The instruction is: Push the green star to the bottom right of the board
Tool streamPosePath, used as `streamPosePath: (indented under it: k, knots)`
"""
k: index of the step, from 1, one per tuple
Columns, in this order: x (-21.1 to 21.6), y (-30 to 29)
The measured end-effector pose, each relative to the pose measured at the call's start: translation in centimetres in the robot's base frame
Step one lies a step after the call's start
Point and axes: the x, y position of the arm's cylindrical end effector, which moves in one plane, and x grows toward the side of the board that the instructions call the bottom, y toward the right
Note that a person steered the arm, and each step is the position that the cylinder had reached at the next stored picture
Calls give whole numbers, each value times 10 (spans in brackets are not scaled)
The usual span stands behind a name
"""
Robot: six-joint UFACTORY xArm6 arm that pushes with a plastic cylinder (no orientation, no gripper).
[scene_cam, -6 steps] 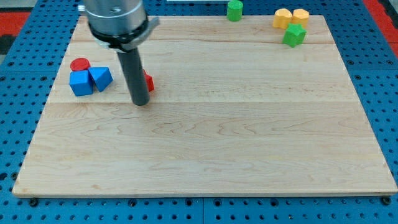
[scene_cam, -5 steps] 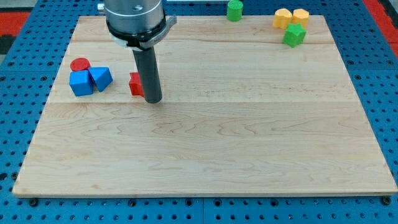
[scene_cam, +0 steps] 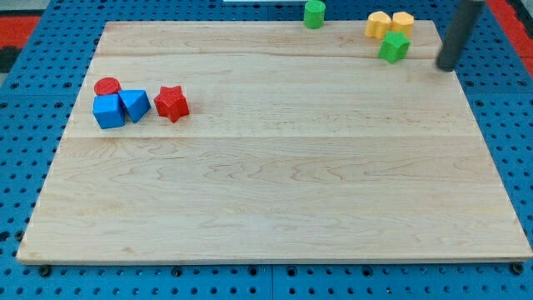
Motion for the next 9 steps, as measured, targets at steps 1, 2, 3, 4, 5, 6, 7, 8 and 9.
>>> streamPosePath:
  k: [1, 2, 3, 4, 5, 6, 7, 8, 9]
  knots:
    - [-72, 8]
    - [-93, -10]
    - [-94, -15]
    - [-94, -49]
    - [-94, -98]
    - [-77, -101]
    - [-46, -101]
    - [-15, -101]
    - [8, -101]
